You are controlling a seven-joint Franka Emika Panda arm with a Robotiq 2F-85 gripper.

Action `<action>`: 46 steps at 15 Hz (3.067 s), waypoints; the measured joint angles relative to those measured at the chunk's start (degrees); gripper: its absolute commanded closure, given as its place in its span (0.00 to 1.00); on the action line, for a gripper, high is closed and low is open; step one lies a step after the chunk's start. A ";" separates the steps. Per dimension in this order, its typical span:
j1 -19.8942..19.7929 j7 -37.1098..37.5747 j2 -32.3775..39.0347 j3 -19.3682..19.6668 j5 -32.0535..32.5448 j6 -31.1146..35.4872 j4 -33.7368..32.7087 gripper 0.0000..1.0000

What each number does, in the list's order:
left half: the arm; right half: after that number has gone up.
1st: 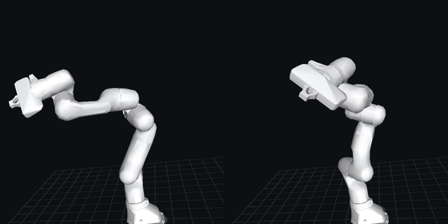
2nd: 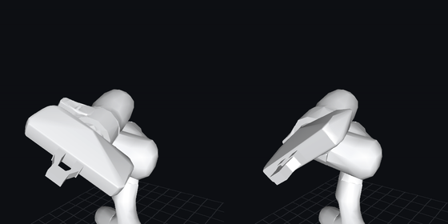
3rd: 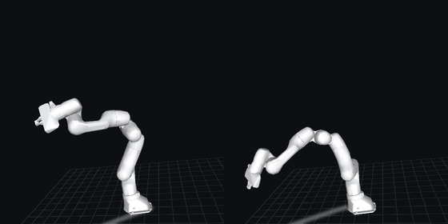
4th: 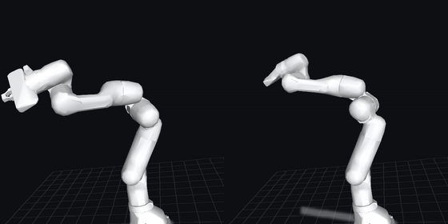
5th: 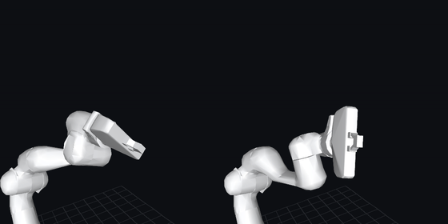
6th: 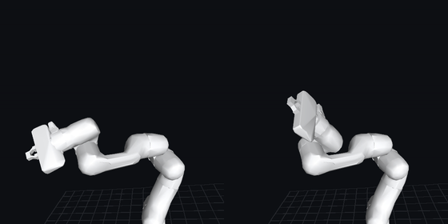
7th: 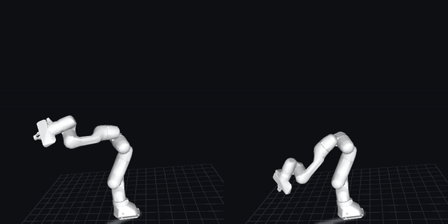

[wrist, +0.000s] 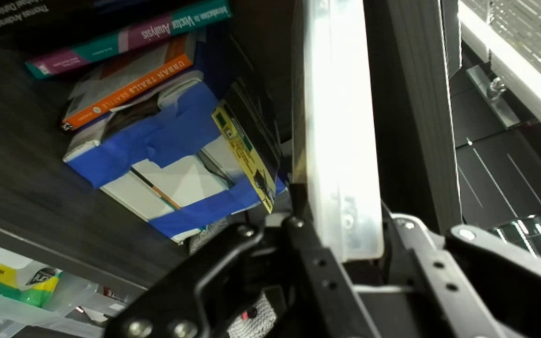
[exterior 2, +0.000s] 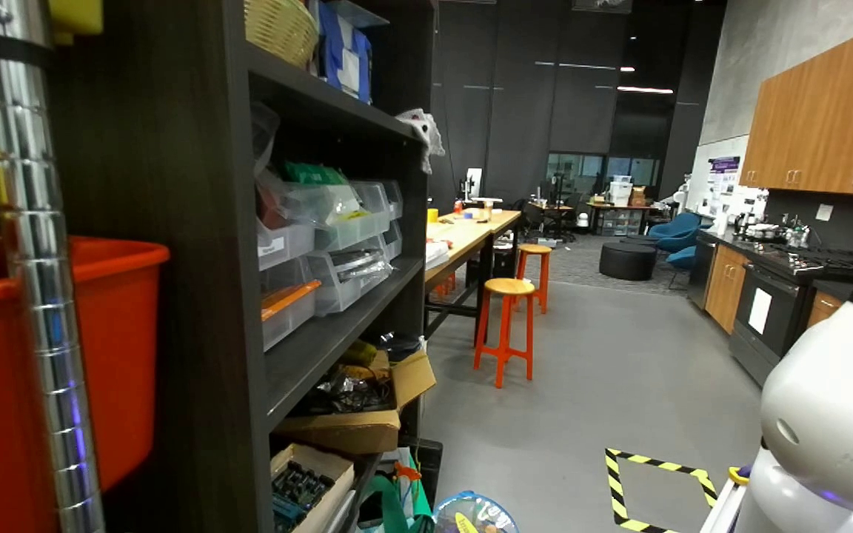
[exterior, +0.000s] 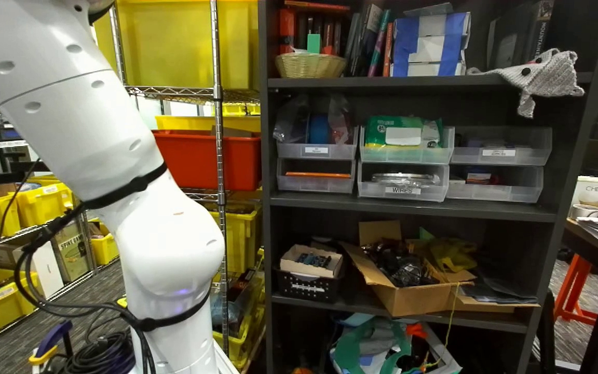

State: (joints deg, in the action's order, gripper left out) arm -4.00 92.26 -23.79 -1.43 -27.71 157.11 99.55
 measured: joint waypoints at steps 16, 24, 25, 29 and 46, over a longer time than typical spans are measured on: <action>4.97 -9.31 5.46 4.56 -13.85 0.07 -4.06 0.93; 4.96 -11.67 5.71 4.57 -19.92 -0.99 -4.00 0.93; 4.96 -11.74 5.74 4.55 -20.29 -0.99 -3.96 0.93; 4.96 -12.24 5.99 4.39 -22.18 -1.00 -3.86 0.93; 4.46 -10.99 5.95 6.61 -33.35 -16.99 -4.84 0.93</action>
State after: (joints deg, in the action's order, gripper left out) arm 0.46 81.27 -17.84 5.18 -61.06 140.12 94.71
